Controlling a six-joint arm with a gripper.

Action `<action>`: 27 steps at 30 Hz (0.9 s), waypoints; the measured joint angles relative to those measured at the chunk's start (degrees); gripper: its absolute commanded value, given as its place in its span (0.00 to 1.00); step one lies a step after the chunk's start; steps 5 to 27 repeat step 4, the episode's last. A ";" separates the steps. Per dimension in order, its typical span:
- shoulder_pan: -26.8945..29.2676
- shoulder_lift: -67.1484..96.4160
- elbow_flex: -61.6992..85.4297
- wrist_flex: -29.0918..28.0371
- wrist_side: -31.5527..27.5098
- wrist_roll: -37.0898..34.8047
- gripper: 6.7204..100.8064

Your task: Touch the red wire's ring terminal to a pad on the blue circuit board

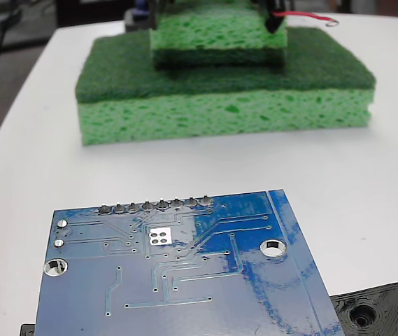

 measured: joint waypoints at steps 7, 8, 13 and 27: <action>0.00 0.00 0.00 0.00 0.09 0.00 0.99; 0.00 0.00 0.00 0.00 0.09 0.00 0.99; 0.00 0.00 0.00 0.00 0.09 0.00 0.99; 0.00 0.00 0.00 0.00 0.09 0.00 0.99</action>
